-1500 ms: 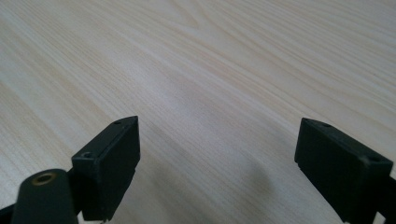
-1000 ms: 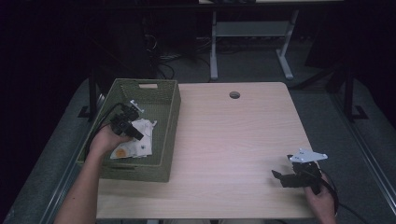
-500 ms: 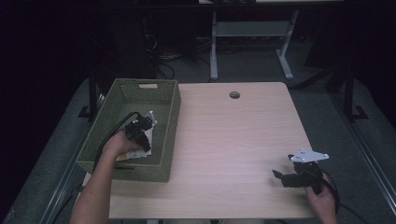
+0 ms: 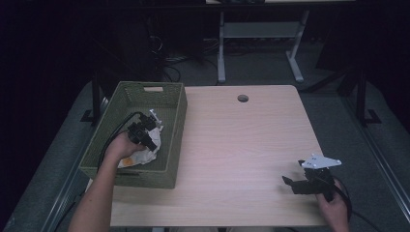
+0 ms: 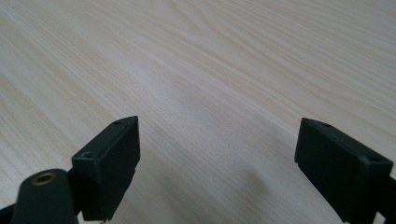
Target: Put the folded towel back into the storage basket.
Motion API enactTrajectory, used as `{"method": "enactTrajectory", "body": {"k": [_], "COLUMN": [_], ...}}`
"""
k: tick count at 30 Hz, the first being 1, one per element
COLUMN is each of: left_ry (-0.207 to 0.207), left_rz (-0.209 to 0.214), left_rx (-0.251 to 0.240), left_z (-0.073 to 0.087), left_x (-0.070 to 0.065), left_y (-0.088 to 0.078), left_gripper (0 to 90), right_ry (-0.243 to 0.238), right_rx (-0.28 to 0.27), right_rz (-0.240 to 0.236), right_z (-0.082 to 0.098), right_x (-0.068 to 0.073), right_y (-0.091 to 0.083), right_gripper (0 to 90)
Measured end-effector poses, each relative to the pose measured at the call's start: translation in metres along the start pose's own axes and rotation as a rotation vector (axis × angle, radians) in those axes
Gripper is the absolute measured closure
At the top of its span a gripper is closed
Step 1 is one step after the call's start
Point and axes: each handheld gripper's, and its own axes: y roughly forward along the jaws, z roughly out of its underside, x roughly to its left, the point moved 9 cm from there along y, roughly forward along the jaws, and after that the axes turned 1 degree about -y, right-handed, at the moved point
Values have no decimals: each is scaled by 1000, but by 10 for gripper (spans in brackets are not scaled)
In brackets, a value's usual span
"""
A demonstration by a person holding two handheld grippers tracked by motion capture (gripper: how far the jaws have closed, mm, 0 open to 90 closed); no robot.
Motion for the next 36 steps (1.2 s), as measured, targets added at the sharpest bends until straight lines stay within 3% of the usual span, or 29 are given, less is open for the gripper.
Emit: {"method": "enactTrajectory", "body": {"k": [3, 4, 5, 9, 11, 13, 15, 19, 22, 26, 29, 31, 33, 35, 36], "left_ry": [43, 43, 44, -28, -72, -115, -156, -214, -256, -280, -288, -271, -257, -261, -264], "left_rz": [109, 109, 86, -22, -111, -174, -211, -233, -267, -244, -200, -204, -202, -197, -217], "left_rx": [-6, -6, 3, 10, 30, 38, 35, 17, 46, 89, 120, 137, 129, 95, 65], "left_z": [0, 0, 0, 8, 16, 22, 27, 30, 36, 38, 36, 35, 33, 31, 30], "left_x": [-20, -20, -20, 1, 19, 33, 45, 59, 71, 74, 71, 70, 69, 72, 75], "left_y": [-3, -3, -3, -7, -8, -10, -13, -18, -16, -7, 3, 7, 6, 1, -4], "left_gripper": [866, 754, 654, 655, 656, 652, 659, 689, 699, 688, 673, 731, 832, 865, 868], "right_ry": [-3, -12, -13, -17, -16, -16, -12, -18, -20, -19, -17, -17, -15, -11, -7], "right_rx": [1, 2, 4, 4, 5, 7, 11, 14, 18, 19, 19, 20, 20, 16, 16], "right_rz": [1, 1, -1, -3, -2, -1, -3, -5, -7, -7, -8, -7, -7, -6, -5], "right_z": [0, -1, -1, -1, -1, -1, -1, -1, 0, 0, 0, 0, 0, 0, 0], "right_x": [1, 1, 2, 4, 4, 3, 3, 3, 3, 3, 3, 3, 3, 2, 2], "right_y": [0, 0, 0, 0, 1, 1, 2, 3, 4, 4, 5, 5, 5, 4, 4], "right_gripper": [139, 139, 139, 139, 139, 139, 139, 139, 139, 139, 139, 139, 139, 139, 139]}}
